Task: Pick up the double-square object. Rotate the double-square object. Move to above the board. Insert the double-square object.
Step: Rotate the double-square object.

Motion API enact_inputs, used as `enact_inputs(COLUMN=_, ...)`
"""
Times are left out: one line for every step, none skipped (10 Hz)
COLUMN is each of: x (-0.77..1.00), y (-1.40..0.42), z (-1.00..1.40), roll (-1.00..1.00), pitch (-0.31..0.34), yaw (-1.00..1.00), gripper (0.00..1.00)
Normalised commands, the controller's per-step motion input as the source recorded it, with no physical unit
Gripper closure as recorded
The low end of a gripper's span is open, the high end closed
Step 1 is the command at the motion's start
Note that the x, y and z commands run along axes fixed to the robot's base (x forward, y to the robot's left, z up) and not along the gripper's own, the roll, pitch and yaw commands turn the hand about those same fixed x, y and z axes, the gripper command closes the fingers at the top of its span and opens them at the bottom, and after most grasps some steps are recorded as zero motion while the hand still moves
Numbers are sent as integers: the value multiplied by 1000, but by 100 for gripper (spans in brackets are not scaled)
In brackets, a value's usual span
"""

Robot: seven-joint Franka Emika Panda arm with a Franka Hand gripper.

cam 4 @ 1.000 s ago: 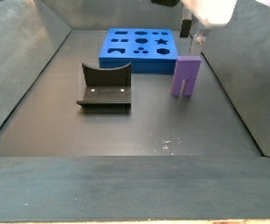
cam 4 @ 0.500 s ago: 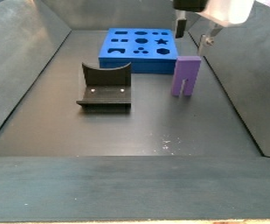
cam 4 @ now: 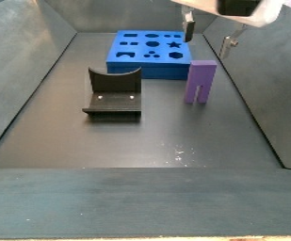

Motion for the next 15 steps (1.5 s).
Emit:
enact_inputs(x=35, y=-9, z=-34, roll=2, pitch=-9, yaw=1000, gripper=0)
enact_inputs(x=35, y=-9, z=-34, roll=2, pitch=-10, yaw=1000, gripper=0)
enact_inputs(x=35, y=-9, z=-33, roll=2, pitch=-11, yaw=1000, gripper=0)
enact_inputs(x=35, y=-9, z=-33, roll=3, pitch=-12, yaw=1000, gripper=0)
enact_inputs(x=35, y=-9, z=-33, roll=3, pitch=-14, yaw=1000, gripper=0)
enact_inputs(x=35, y=-9, z=-33, roll=3, pitch=-15, yaw=1000, gripper=0)
enact_inputs(x=35, y=-9, z=-33, roll=4, pitch=-18, yaw=1000, gripper=0)
enact_inputs(x=35, y=-9, z=-33, roll=5, pitch=-21, yaw=1000, gripper=0)
enact_inputs(x=34, y=-9, z=-33, roll=7, pitch=-28, yaw=1000, gripper=0)
enact_inputs(x=34, y=-9, z=-34, roll=7, pitch=-28, yaw=789, gripper=0)
enact_inputs(x=33, y=-9, z=-34, roll=7, pitch=-28, yaw=479, gripper=0)
enact_inputs(x=33, y=-9, z=-34, roll=7, pitch=-27, yaw=362, gripper=0)
enact_inputs(x=33, y=-9, z=-34, roll=7, pitch=-27, yaw=206, gripper=0)
enact_inputs(x=0, y=0, z=-1000, roll=0, pitch=0, yaw=0, gripper=0)
enact_inputs(x=12, y=1, z=-1000, roll=1, pitch=-16, yaw=-33, gripper=0)
